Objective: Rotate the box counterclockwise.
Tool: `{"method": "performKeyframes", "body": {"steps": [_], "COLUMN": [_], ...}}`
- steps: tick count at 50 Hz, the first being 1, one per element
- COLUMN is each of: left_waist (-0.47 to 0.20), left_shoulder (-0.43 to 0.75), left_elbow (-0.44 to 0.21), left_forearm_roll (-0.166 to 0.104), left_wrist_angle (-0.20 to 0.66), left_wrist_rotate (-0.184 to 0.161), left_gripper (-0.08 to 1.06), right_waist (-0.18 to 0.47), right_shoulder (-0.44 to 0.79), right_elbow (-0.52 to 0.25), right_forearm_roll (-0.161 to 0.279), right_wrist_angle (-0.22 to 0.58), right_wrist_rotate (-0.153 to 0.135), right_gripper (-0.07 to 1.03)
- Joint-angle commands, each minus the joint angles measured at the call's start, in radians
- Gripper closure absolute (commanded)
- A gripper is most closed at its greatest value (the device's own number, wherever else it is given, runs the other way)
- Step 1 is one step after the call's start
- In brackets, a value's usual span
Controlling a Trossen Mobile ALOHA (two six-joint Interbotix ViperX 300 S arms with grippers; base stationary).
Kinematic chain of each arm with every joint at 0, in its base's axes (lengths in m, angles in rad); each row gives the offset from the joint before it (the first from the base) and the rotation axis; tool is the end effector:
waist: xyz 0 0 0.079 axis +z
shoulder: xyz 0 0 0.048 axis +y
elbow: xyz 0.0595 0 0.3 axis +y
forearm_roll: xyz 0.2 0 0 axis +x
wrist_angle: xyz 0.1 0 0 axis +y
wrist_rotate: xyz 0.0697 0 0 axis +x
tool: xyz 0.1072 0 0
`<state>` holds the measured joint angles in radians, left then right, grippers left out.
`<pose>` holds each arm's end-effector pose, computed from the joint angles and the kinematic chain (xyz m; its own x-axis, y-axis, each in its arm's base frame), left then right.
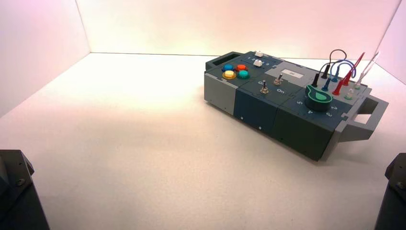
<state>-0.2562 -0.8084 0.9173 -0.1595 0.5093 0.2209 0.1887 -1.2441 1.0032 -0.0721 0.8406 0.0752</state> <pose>0.2545 -0.0808 0.2432 0.7694 -0.2816 -0.5734 0.3581 0.9334 0.0221 0.1710 0.0230 0.2517 0.8205 0.1020 -0.5625 -0.1287 0.9916 -0.0079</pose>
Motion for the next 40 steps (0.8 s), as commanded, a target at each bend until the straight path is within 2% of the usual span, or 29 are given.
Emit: {"method": "performKeyframes", "body": {"steps": [1, 19, 22, 29, 30, 32, 34, 40], "left_waist": [0.002, 0.0, -0.003, -0.011, -0.018, -0.023, -0.029, -0.061], "left_shoulder": [0.003, 0.011, 0.043, 0.132, 0.193, 0.225, 0.272, 0.402], "left_elbow": [-0.025, -0.037, -0.069, -0.144, -0.195, -0.222, -0.256, -0.354], "left_forearm_roll": [-0.002, -0.009, -0.008, -0.006, -0.006, -0.006, -0.006, -0.006], "left_wrist_angle": [-0.011, -0.009, -0.011, -0.009, -0.011, -0.011, -0.015, -0.044], "left_wrist_rotate": [0.002, 0.002, 0.006, 0.021, 0.035, 0.043, 0.051, 0.057], "left_gripper": [1.01, 1.01, 1.01, 1.01, 1.01, 1.01, 1.01, 1.01], "right_waist": [-0.006, -0.005, 0.002, 0.015, 0.015, 0.015, 0.017, 0.029], "right_shoulder": [0.006, -0.011, -0.008, 0.029, 0.078, 0.103, 0.156, 0.236], "right_elbow": [-0.012, -0.015, -0.028, -0.064, -0.097, -0.109, -0.137, -0.178], "right_forearm_roll": [0.002, 0.006, 0.035, 0.048, 0.074, 0.086, 0.112, 0.187], "right_wrist_angle": [-0.002, 0.031, 0.044, 0.074, 0.132, 0.152, 0.204, 0.272], "right_wrist_rotate": [0.003, 0.002, -0.002, -0.008, -0.005, -0.006, -0.008, -0.008], "right_gripper": [0.99, 0.99, 0.99, 0.99, 0.99, 0.99, 0.99, 0.99]}}
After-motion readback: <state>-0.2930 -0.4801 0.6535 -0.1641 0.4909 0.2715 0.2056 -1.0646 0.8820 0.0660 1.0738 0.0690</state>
